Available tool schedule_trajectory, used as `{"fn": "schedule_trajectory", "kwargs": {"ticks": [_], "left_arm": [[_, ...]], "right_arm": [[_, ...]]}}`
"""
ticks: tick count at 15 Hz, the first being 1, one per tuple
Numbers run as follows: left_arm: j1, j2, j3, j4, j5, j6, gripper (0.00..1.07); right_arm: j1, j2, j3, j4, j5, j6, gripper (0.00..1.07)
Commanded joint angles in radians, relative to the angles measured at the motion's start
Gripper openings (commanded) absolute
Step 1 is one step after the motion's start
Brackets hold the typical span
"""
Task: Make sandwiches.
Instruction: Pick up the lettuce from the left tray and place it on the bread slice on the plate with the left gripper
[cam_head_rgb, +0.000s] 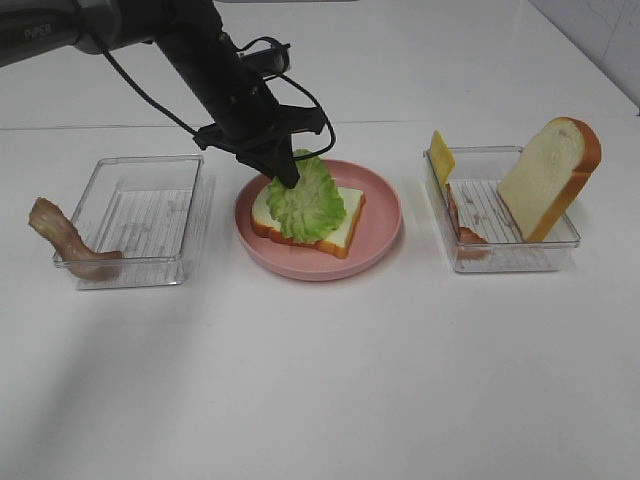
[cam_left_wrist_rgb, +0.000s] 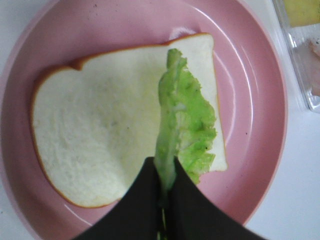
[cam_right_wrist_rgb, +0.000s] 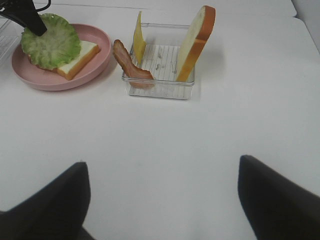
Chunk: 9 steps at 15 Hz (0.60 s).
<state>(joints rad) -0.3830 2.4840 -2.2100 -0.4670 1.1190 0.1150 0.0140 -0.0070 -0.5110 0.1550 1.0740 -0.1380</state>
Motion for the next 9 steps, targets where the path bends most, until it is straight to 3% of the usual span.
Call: {"fn": "schedule_trajectory", "kwargs": {"ticks": [1, 3, 4, 5, 7, 9], "left_arm": [[-0.003, 0.002, -0.003, 0.004, -0.043, 0.017, 0.06], [-0.003, 0.002, -0.003, 0.004, -0.059, 0.039, 0.22], [-0.003, 0.002, -0.003, 0.004, -0.067, 0.05, 0.37], [-0.003, -0.002, -0.003, 0.004, -0.064, 0.05, 0.66], [-0.001, -0.011, -0.003, 0.004, -0.058, 0.05, 0.86], [0.004, -0.035, -0.003, 0.028, -0.057, 0.048, 0.88]], "right_arm": [[-0.002, -0.013, 0.004, 0.001, -0.009, 0.001, 0.77], [-0.002, -0.013, 0.004, 0.001, -0.009, 0.001, 0.77], [-0.002, -0.013, 0.004, 0.001, -0.009, 0.001, 0.77], [-0.002, -0.013, 0.004, 0.001, -0.009, 0.001, 0.77], [-0.002, -0.013, 0.004, 0.001, -0.009, 0.001, 0.77], [-0.002, -0.013, 0.004, 0.001, -0.009, 0.001, 0.77]]}}
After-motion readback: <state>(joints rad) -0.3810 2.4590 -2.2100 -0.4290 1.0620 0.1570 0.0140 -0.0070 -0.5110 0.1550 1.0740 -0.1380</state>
